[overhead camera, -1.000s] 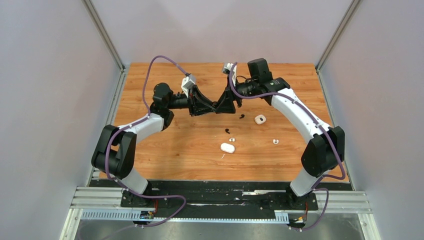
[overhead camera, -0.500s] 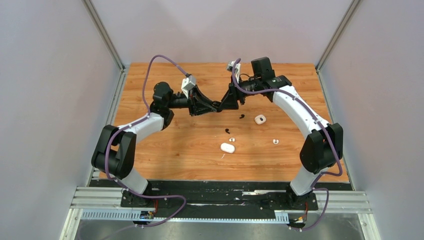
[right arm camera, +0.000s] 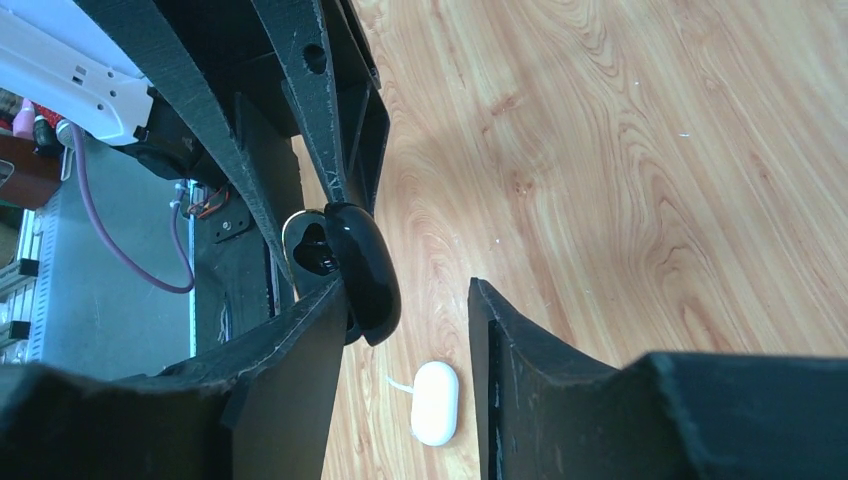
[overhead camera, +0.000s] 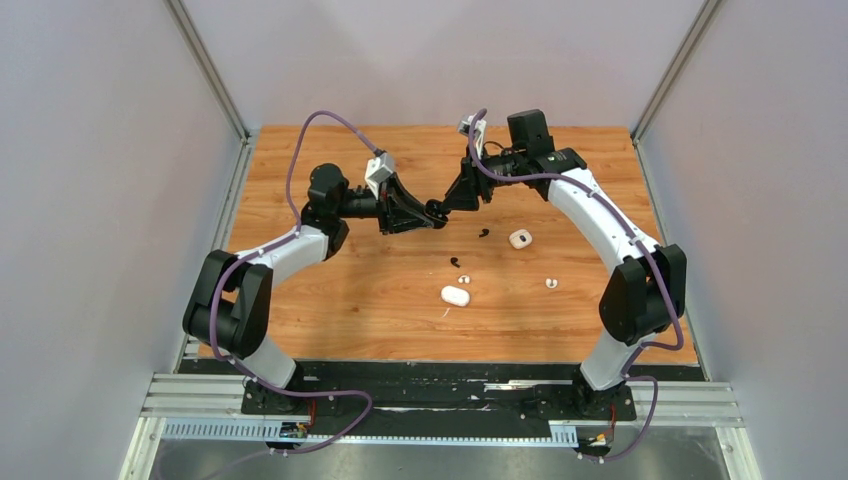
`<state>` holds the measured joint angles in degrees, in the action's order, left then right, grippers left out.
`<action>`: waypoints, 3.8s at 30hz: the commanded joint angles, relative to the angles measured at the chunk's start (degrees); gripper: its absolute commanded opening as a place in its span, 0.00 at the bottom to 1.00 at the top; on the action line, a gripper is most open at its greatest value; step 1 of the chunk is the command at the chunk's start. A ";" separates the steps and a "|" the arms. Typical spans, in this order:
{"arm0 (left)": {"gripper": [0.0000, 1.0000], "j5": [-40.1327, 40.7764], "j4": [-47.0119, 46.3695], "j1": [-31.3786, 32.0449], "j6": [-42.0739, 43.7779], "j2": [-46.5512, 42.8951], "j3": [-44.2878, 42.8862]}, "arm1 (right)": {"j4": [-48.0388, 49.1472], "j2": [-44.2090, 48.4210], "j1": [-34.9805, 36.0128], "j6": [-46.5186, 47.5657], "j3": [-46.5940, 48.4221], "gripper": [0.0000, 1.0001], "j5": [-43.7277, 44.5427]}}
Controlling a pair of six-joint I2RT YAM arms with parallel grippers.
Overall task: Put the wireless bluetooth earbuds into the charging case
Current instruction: Open the charging case.
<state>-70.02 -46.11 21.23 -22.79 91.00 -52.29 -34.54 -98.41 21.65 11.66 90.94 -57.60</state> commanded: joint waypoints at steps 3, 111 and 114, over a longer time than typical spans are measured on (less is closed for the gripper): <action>0.00 0.98 -1.52 0.65 -1.46 -1.57 -2.48 | 2.77 -0.28 -0.09 0.53 1.81 0.44 0.46; 0.39 -3.87 127.04 -3.58 41.16 28.16 -65.23 | -11.12 -3.19 13.69 41.21 11.90 0.00 17.93; 0.34 -3.93 128.09 -3.57 42.05 28.75 -65.84 | -10.82 -3.29 13.77 40.93 11.90 0.00 18.54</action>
<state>-72.42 79.90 17.43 17.85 119.24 -114.98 -48.53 -101.19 34.98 52.93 100.25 -39.35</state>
